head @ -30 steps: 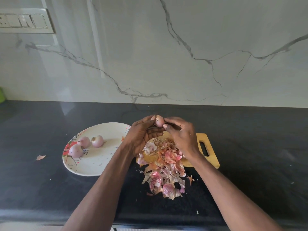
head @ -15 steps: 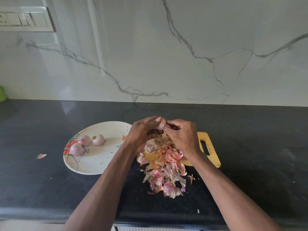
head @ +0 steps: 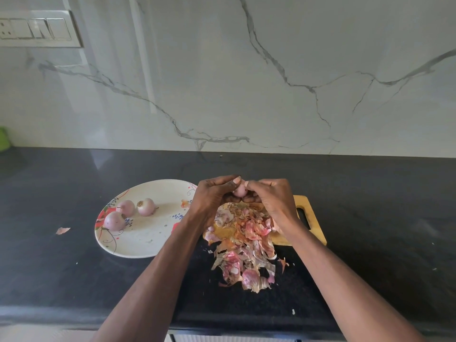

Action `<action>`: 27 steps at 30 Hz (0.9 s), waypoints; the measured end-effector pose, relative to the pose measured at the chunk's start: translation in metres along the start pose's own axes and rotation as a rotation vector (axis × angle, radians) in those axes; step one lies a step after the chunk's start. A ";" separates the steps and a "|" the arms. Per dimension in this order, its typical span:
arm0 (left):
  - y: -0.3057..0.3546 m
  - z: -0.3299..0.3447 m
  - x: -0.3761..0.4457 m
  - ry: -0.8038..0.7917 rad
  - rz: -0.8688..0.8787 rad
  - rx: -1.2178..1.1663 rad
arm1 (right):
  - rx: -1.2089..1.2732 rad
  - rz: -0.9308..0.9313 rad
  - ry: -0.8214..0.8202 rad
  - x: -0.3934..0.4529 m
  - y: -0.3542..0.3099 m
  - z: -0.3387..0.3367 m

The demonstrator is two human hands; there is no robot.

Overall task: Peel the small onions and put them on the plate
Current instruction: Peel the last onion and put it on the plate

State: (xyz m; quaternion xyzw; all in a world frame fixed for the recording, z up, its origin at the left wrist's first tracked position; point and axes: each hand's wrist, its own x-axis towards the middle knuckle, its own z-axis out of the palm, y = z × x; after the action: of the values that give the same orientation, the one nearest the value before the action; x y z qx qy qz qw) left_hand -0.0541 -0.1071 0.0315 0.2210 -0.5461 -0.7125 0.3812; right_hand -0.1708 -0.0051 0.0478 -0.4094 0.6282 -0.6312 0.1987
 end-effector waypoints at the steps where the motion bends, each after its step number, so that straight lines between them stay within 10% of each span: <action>1: 0.000 0.000 0.000 0.000 0.000 0.014 | 0.041 0.025 -0.021 -0.001 -0.002 0.000; 19: 0.001 -0.006 0.006 0.001 -0.098 -0.079 | 0.143 0.154 0.033 0.007 0.009 0.001; 27: 0.001 -0.008 0.008 -0.020 -0.091 -0.122 | -0.205 -0.218 0.085 0.005 0.017 0.007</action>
State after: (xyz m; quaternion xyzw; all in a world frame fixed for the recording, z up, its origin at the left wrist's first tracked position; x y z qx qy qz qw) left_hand -0.0526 -0.1180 0.0310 0.2151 -0.4949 -0.7632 0.3555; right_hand -0.1733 -0.0157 0.0319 -0.4663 0.6491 -0.5981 0.0593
